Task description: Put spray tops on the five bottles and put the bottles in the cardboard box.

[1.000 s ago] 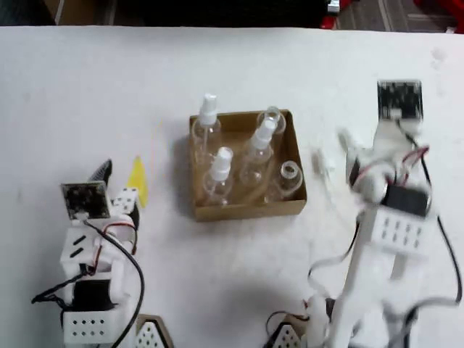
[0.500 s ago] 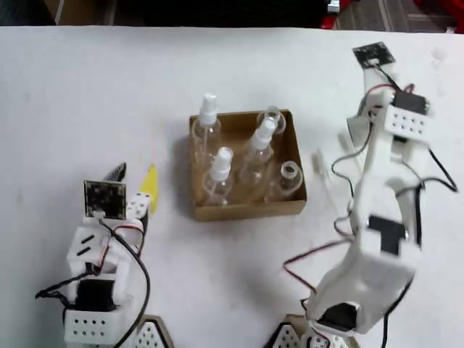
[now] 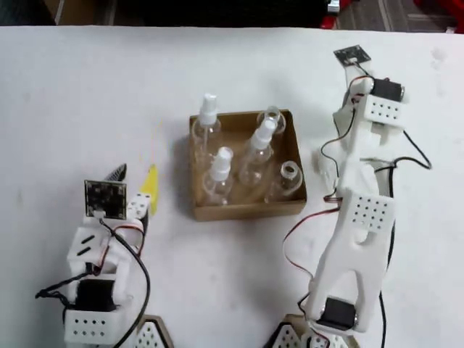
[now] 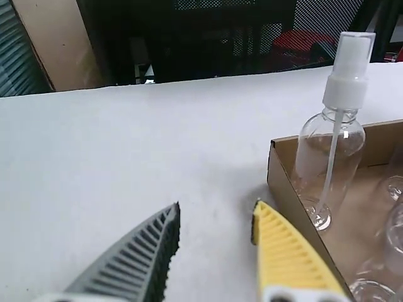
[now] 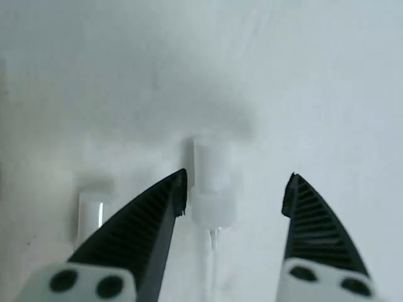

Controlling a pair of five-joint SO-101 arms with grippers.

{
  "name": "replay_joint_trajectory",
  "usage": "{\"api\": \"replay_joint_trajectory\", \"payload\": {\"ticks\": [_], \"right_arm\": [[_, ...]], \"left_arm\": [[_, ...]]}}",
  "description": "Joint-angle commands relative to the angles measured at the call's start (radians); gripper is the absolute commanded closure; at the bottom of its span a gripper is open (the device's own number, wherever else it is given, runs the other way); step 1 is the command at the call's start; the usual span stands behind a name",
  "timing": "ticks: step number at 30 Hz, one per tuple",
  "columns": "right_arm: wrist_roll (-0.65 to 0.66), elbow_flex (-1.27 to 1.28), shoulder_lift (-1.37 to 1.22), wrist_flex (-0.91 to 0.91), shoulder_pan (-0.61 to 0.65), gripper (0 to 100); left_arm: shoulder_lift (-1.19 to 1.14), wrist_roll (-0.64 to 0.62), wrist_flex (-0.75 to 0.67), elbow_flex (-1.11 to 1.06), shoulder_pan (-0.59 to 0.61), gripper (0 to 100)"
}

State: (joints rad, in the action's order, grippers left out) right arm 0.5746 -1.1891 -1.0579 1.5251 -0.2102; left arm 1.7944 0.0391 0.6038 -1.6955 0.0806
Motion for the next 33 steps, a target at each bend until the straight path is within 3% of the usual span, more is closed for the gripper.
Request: {"api": "replay_joint_trajectory", "payload": {"ticks": [1,5,13,18,27,33], "right_arm": [[0.041,-0.222,-0.107,0.041,-0.022,77.2],[0.127,-0.316,-0.174,0.111,-0.010,78.9],[0.161,-0.353,-0.196,0.117,-0.002,98.8],[0.161,-0.450,-0.136,0.168,-0.007,98.4],[0.150,-0.400,0.216,0.206,-0.015,98.2],[0.014,-0.140,0.541,0.206,-0.036,98.2]], "left_arm": [[0.001,0.014,-0.002,0.003,-0.013,83],[0.004,0.014,-0.002,0.003,-0.015,83],[0.004,0.014,-0.002,0.003,-0.015,83],[0.004,0.014,-0.002,0.003,-0.015,83],[0.004,0.014,-0.002,0.003,-0.015,83],[0.004,0.014,-0.002,0.003,-0.015,83]]}}
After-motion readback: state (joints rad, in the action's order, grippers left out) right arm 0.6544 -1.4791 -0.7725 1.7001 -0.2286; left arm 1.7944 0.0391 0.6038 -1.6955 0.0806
